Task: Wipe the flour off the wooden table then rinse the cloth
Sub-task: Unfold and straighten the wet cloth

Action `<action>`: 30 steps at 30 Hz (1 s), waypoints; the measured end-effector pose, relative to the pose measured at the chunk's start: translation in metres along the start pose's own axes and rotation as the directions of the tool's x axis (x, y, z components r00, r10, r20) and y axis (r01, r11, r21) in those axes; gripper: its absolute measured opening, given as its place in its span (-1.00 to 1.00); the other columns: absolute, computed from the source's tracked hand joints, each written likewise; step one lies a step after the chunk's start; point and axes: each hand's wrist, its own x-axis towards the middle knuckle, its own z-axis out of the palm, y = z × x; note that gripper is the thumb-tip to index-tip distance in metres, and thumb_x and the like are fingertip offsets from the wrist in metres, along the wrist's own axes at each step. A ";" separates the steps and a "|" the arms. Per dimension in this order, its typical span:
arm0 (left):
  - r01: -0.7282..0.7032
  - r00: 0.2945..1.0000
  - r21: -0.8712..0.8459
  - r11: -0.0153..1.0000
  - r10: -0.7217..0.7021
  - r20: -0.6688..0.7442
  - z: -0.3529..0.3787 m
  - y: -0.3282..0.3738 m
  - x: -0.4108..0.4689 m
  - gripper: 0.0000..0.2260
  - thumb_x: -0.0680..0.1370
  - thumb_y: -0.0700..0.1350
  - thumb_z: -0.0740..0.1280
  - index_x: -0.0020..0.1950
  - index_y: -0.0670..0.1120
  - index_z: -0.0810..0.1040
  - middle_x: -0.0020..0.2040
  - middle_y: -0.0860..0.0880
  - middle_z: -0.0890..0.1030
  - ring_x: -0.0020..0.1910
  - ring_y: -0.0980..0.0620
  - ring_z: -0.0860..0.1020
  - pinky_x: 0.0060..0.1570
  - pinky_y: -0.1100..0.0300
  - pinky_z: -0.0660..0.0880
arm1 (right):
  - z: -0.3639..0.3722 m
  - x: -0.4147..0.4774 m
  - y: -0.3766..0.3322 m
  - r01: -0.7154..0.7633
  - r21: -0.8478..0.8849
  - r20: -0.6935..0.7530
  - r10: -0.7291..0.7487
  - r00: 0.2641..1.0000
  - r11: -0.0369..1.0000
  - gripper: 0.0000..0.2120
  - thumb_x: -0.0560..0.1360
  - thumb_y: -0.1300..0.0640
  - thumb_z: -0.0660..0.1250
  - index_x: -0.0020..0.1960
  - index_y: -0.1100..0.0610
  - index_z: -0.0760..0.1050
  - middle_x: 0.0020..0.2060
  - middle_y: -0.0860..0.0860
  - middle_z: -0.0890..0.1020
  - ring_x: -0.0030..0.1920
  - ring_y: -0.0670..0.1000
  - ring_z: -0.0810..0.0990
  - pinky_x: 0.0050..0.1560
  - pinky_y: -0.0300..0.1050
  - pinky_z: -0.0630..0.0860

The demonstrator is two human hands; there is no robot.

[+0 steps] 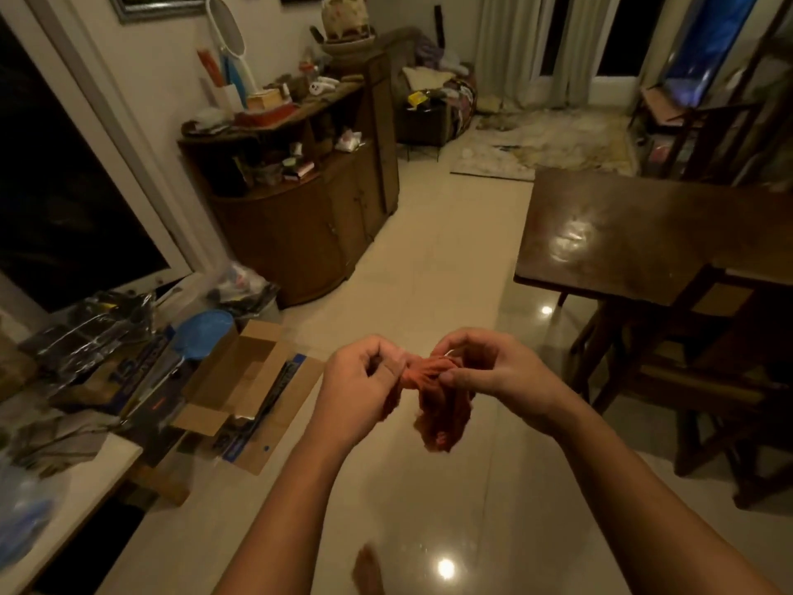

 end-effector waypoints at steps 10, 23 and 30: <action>0.171 0.953 -0.245 0.954 -0.097 0.287 -0.027 -0.010 0.225 -0.75 0.17 -0.30 0.58 -0.21 -0.17 0.64 -0.37 -0.15 0.64 -0.41 0.00 0.60 -0.41 0.23 0.50 | -0.066 0.153 -0.019 -0.139 -0.047 -0.157 0.130 0.979 0.989 -0.53 0.32 0.06 0.62 0.18 -0.07 0.57 -0.15 0.02 0.69 -0.07 0.10 0.72 0.02 0.05 0.67; 0.024 0.857 0.146 0.989 -0.096 0.506 0.038 -0.028 0.469 -0.52 0.42 -0.20 0.45 0.24 0.18 0.44 -0.14 -0.02 0.72 -0.25 0.01 0.67 -0.35 0.14 0.51 | -0.202 0.340 0.035 -0.141 -0.140 -0.347 0.085 0.934 0.980 -0.71 0.64 -0.03 0.25 -0.15 0.10 0.56 -0.33 0.15 0.61 -0.36 0.11 0.60 -0.32 0.06 0.55; -0.117 0.883 0.387 0.915 -0.083 0.462 0.090 -0.024 0.588 -0.82 0.30 0.21 0.45 -0.24 0.15 0.62 -0.35 0.05 0.65 -0.32 -0.03 0.65 -0.20 -0.13 0.61 | -0.285 0.454 0.054 -0.103 -0.069 -0.377 0.070 0.924 0.992 -0.82 0.58 -0.17 0.30 -0.02 -0.07 0.49 -0.33 0.03 0.55 -0.32 -0.01 0.49 -0.27 -0.06 0.47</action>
